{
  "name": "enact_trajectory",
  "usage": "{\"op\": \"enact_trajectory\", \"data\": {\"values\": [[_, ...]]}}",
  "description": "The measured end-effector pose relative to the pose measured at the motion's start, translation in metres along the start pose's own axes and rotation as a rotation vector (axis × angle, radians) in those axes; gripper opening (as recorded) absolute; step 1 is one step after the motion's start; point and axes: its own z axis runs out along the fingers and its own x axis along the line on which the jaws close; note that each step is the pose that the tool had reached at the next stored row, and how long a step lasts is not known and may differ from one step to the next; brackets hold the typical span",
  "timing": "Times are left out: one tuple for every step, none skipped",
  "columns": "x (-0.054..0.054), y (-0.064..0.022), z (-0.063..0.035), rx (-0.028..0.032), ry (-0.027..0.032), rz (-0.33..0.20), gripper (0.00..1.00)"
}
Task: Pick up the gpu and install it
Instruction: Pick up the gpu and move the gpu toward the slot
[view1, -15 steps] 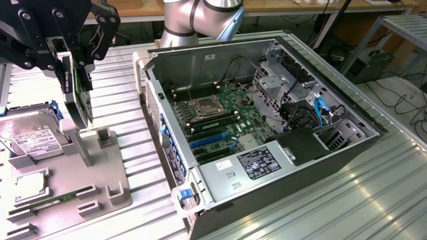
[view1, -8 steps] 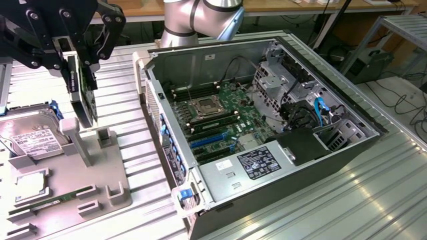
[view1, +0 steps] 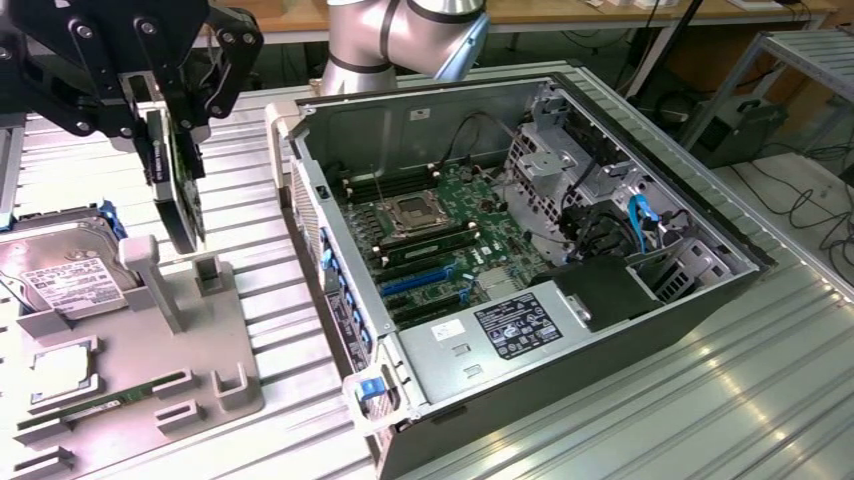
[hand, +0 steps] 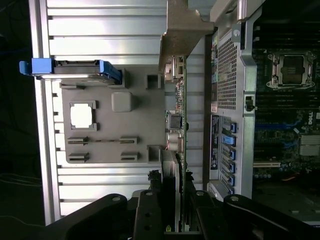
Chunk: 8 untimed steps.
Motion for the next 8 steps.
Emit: {"op": "enact_trajectory", "data": {"values": [[-0.0007,0.0,0.0001,0.0004,0.0,0.0,0.27],[-0.0013,0.0,0.0001,0.0007,-0.0001,0.0,0.27],[-0.002,0.0,0.0001,0.001,0.0,0.0,0.27],[-0.0031,0.0,0.0001,0.0013,-0.0001,0.0,0.27],[-0.0038,0.0,0.0001,0.0015,-0.0001,0.0,0.27],[-0.0045,0.0,0.0001,0.0018,0.0,0.0,0.27],[-0.0053,0.0,0.0001,0.0018,0.0,0.0,0.27],[-0.0061,0.0,0.0001,0.002,0.0,0.0,0.27]]}}
